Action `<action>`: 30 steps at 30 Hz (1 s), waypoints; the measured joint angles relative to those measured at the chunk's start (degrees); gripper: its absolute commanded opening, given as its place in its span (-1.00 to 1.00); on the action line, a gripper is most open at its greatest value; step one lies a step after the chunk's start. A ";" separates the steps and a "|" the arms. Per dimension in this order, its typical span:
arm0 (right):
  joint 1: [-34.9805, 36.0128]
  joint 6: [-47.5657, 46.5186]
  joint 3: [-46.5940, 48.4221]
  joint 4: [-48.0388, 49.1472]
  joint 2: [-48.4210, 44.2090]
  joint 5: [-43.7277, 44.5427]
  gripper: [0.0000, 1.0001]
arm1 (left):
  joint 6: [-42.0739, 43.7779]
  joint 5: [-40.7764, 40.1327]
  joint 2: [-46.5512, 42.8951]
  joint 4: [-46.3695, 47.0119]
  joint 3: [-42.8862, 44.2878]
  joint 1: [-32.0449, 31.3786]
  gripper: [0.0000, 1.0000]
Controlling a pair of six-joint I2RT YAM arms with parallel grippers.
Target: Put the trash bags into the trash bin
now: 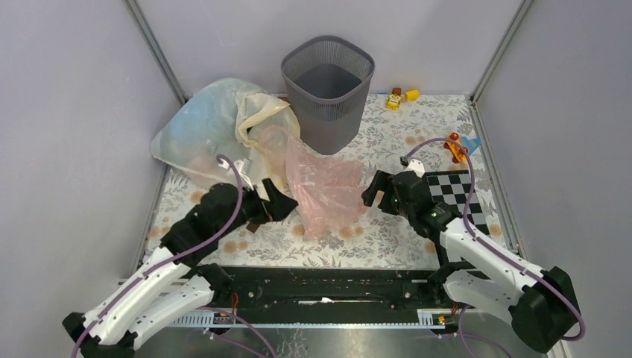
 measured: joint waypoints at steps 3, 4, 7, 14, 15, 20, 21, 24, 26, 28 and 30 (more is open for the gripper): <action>-2.25 2.45 -2.58 2.23 1.66 -2.95 0.76 | -4.74 -4.20 0.39 0.87 -3.58 -7.17 0.89; -2.25 3.32 -3.50 3.23 1.75 -4.11 0.70 | -6.36 -6.29 1.01 1.40 -4.59 -10.21 0.90; -2.25 5.11 -4.37 6.54 3.56 -6.25 0.59 | -10.03 -13.27 3.65 2.14 -5.64 -19.37 0.95; -2.25 7.65 -4.37 14.43 10.14 -10.08 0.23 | -16.24 -29.40 11.67 4.20 -5.79 -30.14 0.97; -2.25 7.93 -4.39 15.04 10.64 -10.38 0.10 | -16.85 -31.04 13.16 4.44 -5.79 -30.34 0.95; -2.25 9.20 -4.81 17.88 11.26 -11.26 -0.56 | -18.75 -36.74 15.93 7.17 -7.80 -30.40 0.79; -2.25 9.33 -4.87 18.29 11.26 -11.34 -0.61 | -18.88 -37.51 15.96 7.89 -8.55 -30.40 0.80; -2.25 9.64 -5.14 19.28 11.28 -11.93 -0.60 | -18.82 -39.15 16.41 9.31 -9.86 -30.40 0.97; -2.25 9.68 -5.35 19.87 11.39 -12.83 -0.41 | -18.49 -39.95 17.20 10.03 -9.86 -30.38 0.97; -2.25 9.81 -5.55 20.24 11.61 -13.38 -0.10 | -18.40 -40.44 17.81 10.78 -9.86 -30.16 0.97; -2.25 9.88 -5.75 20.50 11.72 -13.49 0.23 | -18.40 -40.33 18.71 11.26 -9.86 -29.16 0.97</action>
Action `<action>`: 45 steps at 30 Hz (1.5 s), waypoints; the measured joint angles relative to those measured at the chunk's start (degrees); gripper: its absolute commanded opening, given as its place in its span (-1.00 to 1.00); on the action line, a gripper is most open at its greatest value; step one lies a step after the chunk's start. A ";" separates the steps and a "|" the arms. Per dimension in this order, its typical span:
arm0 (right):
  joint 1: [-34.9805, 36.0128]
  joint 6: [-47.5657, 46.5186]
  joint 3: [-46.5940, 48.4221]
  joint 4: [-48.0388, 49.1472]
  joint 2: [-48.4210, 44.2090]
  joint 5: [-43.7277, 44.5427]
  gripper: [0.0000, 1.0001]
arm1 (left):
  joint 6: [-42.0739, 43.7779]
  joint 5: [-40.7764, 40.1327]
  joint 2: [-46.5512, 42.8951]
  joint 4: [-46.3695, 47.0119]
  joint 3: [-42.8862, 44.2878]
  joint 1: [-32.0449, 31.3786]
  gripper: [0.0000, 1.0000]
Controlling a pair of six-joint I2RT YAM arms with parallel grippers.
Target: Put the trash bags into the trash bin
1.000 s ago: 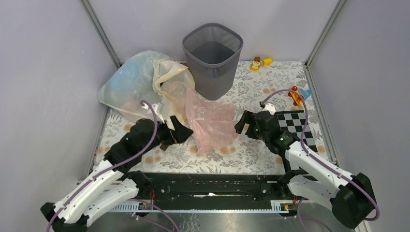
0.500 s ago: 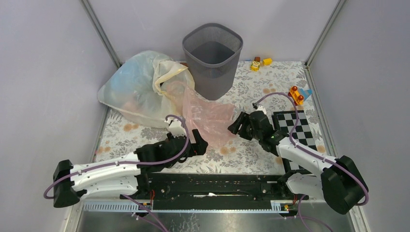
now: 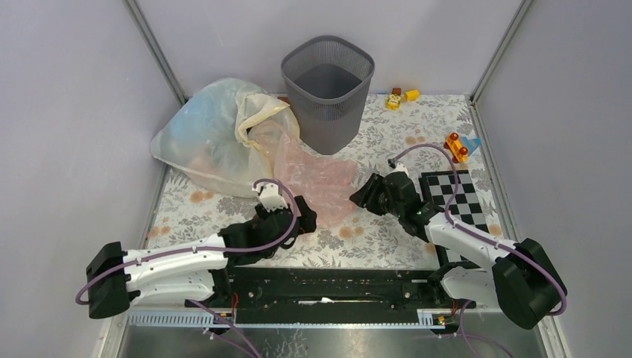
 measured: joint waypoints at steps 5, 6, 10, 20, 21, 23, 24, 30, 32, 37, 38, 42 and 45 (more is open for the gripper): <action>0.00 0.48 -0.39 -0.46 0.02 2.25 0.44 | 0.02 1.44 0.42 2.64 -0.98 4.22 0.94; 0.00 0.46 -0.50 -0.48 0.02 2.64 0.44 | 0.02 1.73 0.42 2.75 -1.20 4.70 0.94; 0.00 0.42 -0.68 -0.04 1.11 3.10 0.37 | 0.17 3.91 0.42 4.72 -2.82 6.99 0.95; 0.00 0.55 -0.68 3.45 7.48 -1.99 -0.96 | 1.79 10.82 2.36 9.90 -4.72 11.26 0.38; 0.00 0.79 -0.68 3.85 7.39 -1.99 -0.99 | 1.84 11.45 2.34 10.34 -5.16 12.02 0.27; 0.00 0.81 -0.68 3.61 6.56 -1.62 -1.00 | 2.21 12.61 2.19 11.19 -6.49 13.53 0.06; 0.00 0.81 -0.68 3.28 5.73 -0.85 -1.00 | 2.38 13.18 1.92 11.26 -7.19 14.21 -0.04; -0.61 0.37 -0.68 -0.63 -1.64 4.98 -1.00 | 3.74 15.19 -1.79 9.42 -9.77 17.73 -0.22; -1.03 0.22 -0.66 -2.38 -3.85 7.26 -1.00 | 4.35 15.41 -3.96 8.48 -10.03 19.15 -0.23; -4.20 -0.50 -0.66 -8.20 -7.82 11.93 -1.00 | 6.47 15.72 -10.16 4.50 -10.19 24.37 -0.26; -4.94 -0.59 -0.63 -8.92 -8.24 12.41 -1.00 | 6.97 15.69 -11.52 3.58 -10.19 25.66 -0.26; -8.33 -0.74 -0.66 -11.39 -9.44 13.16 -1.00 | 9.07 15.63 -14.99 0.17 -10.01 29.86 -0.24; -9.51 -0.72 -0.66 -12.00 -9.57 13.09 -1.00 | 10.34 15.63 -15.76 -2.29 -9.40 31.78 -0.09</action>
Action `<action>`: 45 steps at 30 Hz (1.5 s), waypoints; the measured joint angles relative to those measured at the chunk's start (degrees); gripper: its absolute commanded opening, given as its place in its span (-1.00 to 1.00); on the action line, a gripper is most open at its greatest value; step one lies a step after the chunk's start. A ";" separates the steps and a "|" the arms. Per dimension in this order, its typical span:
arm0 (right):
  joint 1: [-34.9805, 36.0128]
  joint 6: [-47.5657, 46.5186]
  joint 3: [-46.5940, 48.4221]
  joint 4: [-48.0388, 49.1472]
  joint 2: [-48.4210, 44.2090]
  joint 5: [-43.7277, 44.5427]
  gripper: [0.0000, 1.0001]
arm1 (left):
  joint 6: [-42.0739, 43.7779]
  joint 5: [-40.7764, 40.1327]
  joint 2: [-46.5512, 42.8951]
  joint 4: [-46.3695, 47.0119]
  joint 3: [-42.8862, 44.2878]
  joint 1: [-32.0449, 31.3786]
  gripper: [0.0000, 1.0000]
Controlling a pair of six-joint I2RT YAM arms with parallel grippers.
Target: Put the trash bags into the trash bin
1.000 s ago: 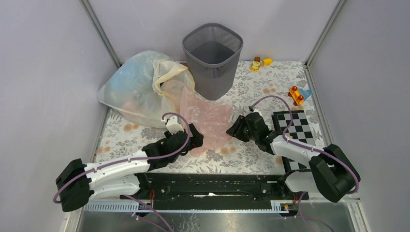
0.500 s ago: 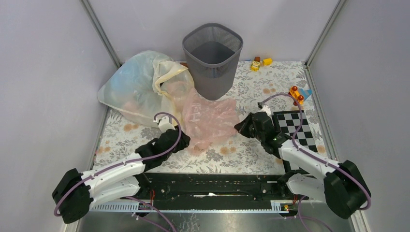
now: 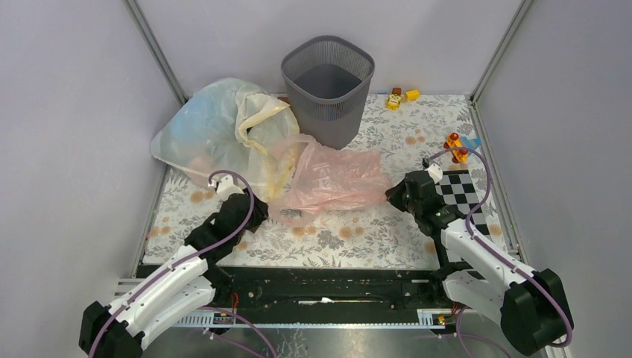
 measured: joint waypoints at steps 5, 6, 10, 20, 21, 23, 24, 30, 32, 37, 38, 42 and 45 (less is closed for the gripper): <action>-0.24 0.46 -0.02 -0.35 0.00 -0.48 -1.00 | 2.45 0.42 -0.74 -3.17 2.03 2.05 0.59; -0.26 0.70 -0.02 -0.24 0.00 -0.68 -1.00 | 3.39 1.68 -1.22 -3.19 2.64 2.36 0.77; -0.39 1.73 -0.02 2.10 0.50 -3.52 -1.00 | 6.19 15.34 -2.12 2.73 3.21 2.75 0.97; -0.46 3.80 1.70 4.63 4.81 -8.50 -1.00 | 5.90 29.07 0.81 8.96 1.42 -4.04 0.75; -0.46 3.91 1.77 5.03 4.81 -8.50 -1.00 | 5.51 28.65 0.61 8.85 0.59 -4.24 0.66; -0.46 4.13 1.86 5.29 4.79 -8.48 -1.00 | 4.52 27.47 0.17 8.02 -0.92 -4.46 0.53; -0.46 4.24 1.88 5.31 4.76 -8.46 -1.00 | 4.02 26.56 -0.15 6.93 -1.62 -4.48 0.53; -0.46 4.79 1.88 5.51 4.59 -8.41 -1.00 | 0.37 21.38 -5.22 2.51 -4.68 -4.57 0.65; -0.46 4.87 1.88 5.55 4.59 -8.41 -1.00 | -0.63 19.76 -7.43 1.62 -5.64 -4.57 0.64; -0.46 5.18 1.88 5.95 4.50 -8.39 -1.00 | -2.69 18.01 -8.46 1.38 -7.54 -4.57 0.59; -0.46 5.22 1.88 6.10 4.50 -8.39 -1.00 | -3.08 17.92 -7.63 1.38 -7.91 -4.57 0.60; -0.46 5.31 1.86 6.32 4.48 -8.39 -1.00 | -4.26 17.88 -4.55 2.08 -9.18 -4.57 0.50; -0.46 5.46 1.86 6.34 4.37 -8.39 -1.00 | -5.25 17.86 -2.71 4.57 -11.15 -4.57 0.42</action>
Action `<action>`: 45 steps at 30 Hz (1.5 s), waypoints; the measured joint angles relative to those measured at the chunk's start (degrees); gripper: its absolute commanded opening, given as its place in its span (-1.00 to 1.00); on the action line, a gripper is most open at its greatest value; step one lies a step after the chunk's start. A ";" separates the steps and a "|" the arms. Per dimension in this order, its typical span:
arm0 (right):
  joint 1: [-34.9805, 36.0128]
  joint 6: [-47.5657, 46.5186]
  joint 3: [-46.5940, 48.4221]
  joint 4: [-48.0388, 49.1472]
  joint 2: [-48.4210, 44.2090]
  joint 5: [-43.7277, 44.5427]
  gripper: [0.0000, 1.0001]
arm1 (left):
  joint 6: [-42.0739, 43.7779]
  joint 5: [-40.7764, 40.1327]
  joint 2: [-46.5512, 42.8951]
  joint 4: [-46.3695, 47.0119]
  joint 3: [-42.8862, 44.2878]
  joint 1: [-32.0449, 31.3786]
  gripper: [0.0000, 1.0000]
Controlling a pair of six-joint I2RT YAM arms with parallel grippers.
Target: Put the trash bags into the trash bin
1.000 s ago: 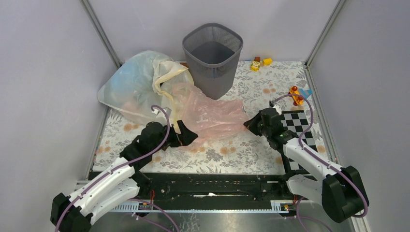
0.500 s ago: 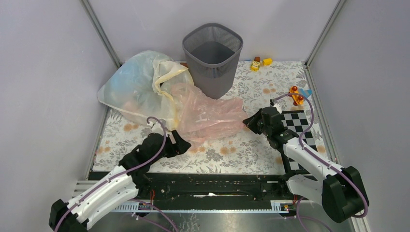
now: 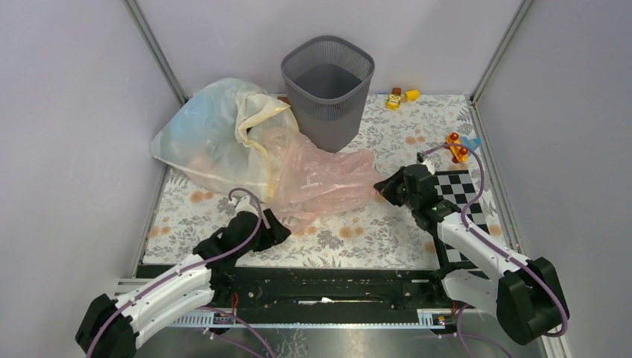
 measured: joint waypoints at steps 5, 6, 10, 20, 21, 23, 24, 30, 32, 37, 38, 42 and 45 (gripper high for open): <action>0.00 0.37 -0.09 0.35 -0.39 -0.02 -1.00 | -1.20 -1.07 5.11 7.04 -2.03 0.00 0.22; 0.00 0.39 -0.17 0.44 -0.48 -0.04 -1.00 | -1.36 -1.49 6.58 8.79 -2.03 0.00 0.19; 0.00 0.44 -0.81 0.46 -1.16 -0.04 -1.00 | -1.70 -3.30 13.42 16.28 -1.99 0.00 -0.17; -0.55 -0.83 -1.42 -1.57 -3.43 1.84 -1.00 | 3.08 -11.74 17.51 15.06 2.08 0.09 -1.00; -0.98 -1.66 -1.09 -3.10 -3.76 2.71 -1.00 | 3.85 -12.79 16.33 13.75 2.99 0.20 -1.00; -2.08 -2.64 -0.61 -4.70 -3.89 3.52 -1.00 | 5.68 -15.15 13.16 10.10 5.25 0.50 -1.00; -2.78 -3.30 -0.24 -5.60 -3.93 3.72 -1.00 | 6.19 -16.04 11.82 8.83 6.05 0.66 -1.00; -10.25 -7.58 3.37 -10.45 -3.74 4.44 -1.00 | 8.96 -20.52 3.52 0.00 9.84 2.58 -1.00; -12.79 -8.41 4.11 -10.82 -3.04 3.21 -1.00 | 9.73 -20.87 1.57 -2.49 11.02 2.75 -1.00; -16.85 -10.25 4.79 -11.72 -0.37 0.74 -1.00 | 13.18 -19.96 0.39 -6.49 17.46 2.82 -1.00; -17.20 -10.71 5.16 -12.17 0.09 0.61 -1.00 | 14.03 -18.97 0.42 -6.49 19.02 2.86 -1.00; -18.12 -13.03 8.11 -13.62 1.25 1.20 -0.82 | 16.98 -12.24 2.34 -7.28 24.92 3.19 -1.00; -18.60 -15.04 10.23 -13.84 1.33 2.21 -0.65 | 18.67 -2.89 5.62 -6.97 29.11 3.58 -1.00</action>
